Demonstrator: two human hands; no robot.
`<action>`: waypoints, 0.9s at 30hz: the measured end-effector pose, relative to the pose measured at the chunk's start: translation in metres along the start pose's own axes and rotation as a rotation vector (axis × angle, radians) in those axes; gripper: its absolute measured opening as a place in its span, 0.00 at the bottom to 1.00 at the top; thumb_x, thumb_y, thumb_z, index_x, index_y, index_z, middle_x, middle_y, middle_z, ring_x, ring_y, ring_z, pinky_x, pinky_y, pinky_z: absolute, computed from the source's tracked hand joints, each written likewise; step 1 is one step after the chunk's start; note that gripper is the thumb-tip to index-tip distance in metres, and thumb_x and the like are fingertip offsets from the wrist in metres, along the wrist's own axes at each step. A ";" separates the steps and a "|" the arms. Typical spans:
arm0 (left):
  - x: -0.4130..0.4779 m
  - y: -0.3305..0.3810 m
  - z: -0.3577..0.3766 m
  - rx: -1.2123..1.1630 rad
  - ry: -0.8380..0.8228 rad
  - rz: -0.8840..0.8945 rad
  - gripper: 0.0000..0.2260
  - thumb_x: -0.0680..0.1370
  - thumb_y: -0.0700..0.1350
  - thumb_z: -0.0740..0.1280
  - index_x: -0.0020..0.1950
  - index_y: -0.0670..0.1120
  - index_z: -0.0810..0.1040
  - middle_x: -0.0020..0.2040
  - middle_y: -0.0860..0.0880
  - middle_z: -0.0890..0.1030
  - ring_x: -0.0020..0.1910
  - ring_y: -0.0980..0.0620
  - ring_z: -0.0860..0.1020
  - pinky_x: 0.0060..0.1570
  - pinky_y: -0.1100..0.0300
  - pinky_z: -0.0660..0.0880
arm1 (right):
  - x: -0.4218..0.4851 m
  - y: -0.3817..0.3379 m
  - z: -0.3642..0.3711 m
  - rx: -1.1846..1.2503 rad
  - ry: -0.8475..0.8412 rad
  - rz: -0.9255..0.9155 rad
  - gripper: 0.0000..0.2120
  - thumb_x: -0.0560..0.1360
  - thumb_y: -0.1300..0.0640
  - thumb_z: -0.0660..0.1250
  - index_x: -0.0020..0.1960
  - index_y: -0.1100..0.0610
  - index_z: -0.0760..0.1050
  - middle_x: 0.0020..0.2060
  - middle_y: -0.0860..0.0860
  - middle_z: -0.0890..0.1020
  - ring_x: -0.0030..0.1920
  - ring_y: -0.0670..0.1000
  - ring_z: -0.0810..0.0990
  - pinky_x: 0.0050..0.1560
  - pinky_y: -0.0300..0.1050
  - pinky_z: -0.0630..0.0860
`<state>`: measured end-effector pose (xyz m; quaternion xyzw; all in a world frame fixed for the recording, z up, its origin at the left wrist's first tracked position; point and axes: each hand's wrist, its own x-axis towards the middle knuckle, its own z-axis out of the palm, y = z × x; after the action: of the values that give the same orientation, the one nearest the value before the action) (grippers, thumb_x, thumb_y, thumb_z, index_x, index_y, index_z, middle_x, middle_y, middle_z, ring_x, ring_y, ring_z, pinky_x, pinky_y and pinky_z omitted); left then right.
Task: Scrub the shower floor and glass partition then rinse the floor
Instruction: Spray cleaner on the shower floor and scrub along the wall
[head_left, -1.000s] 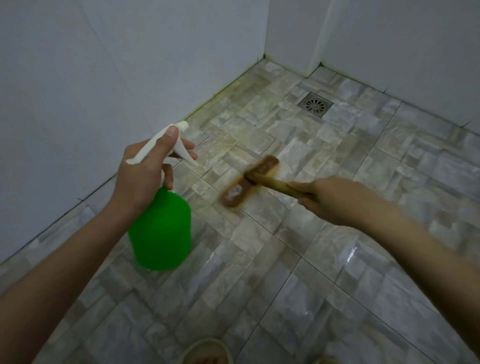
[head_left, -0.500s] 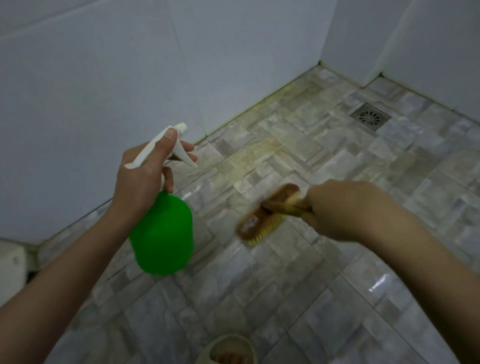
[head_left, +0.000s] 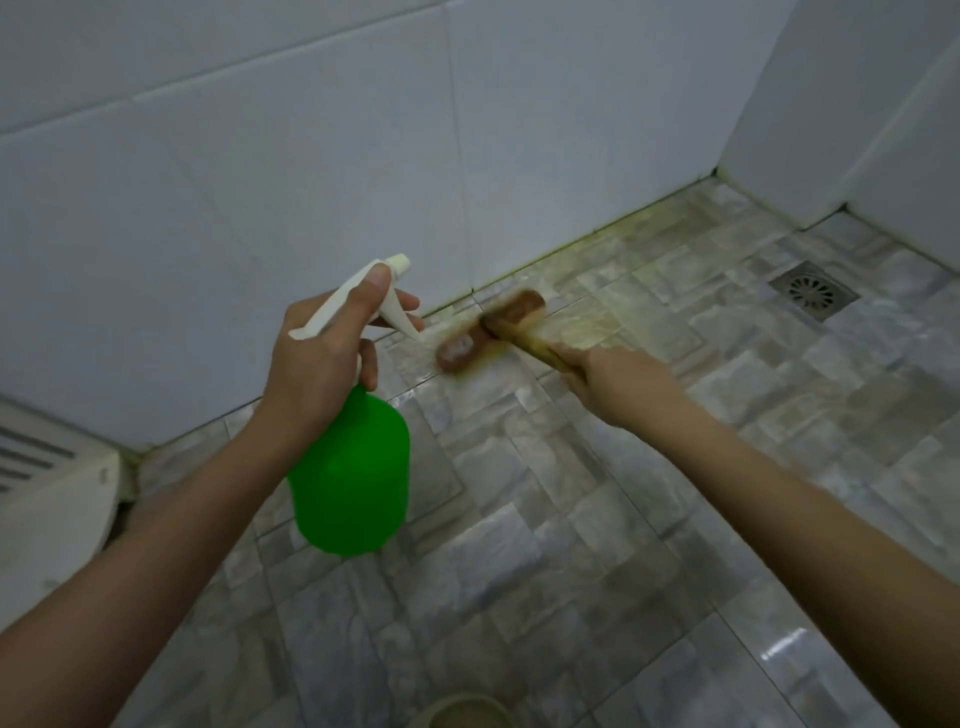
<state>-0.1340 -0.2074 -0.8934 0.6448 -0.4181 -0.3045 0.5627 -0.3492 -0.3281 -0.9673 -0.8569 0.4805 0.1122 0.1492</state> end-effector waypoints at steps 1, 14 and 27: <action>0.000 0.000 0.001 0.008 -0.005 -0.003 0.12 0.81 0.53 0.62 0.46 0.59 0.85 0.46 0.48 0.86 0.41 0.29 0.79 0.22 0.62 0.70 | 0.010 0.006 0.004 0.024 0.012 -0.001 0.21 0.82 0.49 0.53 0.74 0.43 0.61 0.38 0.49 0.73 0.36 0.51 0.72 0.32 0.43 0.66; 0.016 -0.012 0.008 0.035 0.016 -0.007 0.17 0.78 0.55 0.61 0.46 0.45 0.84 0.44 0.47 0.87 0.38 0.29 0.78 0.21 0.62 0.69 | 0.065 0.082 0.029 0.089 0.208 0.101 0.22 0.81 0.46 0.53 0.75 0.41 0.59 0.36 0.52 0.77 0.34 0.52 0.75 0.31 0.44 0.70; 0.023 -0.019 0.044 0.088 -0.057 -0.021 0.20 0.79 0.56 0.59 0.46 0.43 0.85 0.45 0.49 0.86 0.21 0.51 0.71 0.23 0.63 0.70 | 0.084 0.182 0.036 0.073 0.210 0.025 0.24 0.80 0.46 0.56 0.75 0.39 0.57 0.37 0.56 0.80 0.34 0.55 0.78 0.34 0.49 0.77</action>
<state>-0.1577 -0.2482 -0.9181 0.6643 -0.4401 -0.3101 0.5185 -0.4639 -0.4714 -1.0560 -0.8519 0.5078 0.0063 0.1276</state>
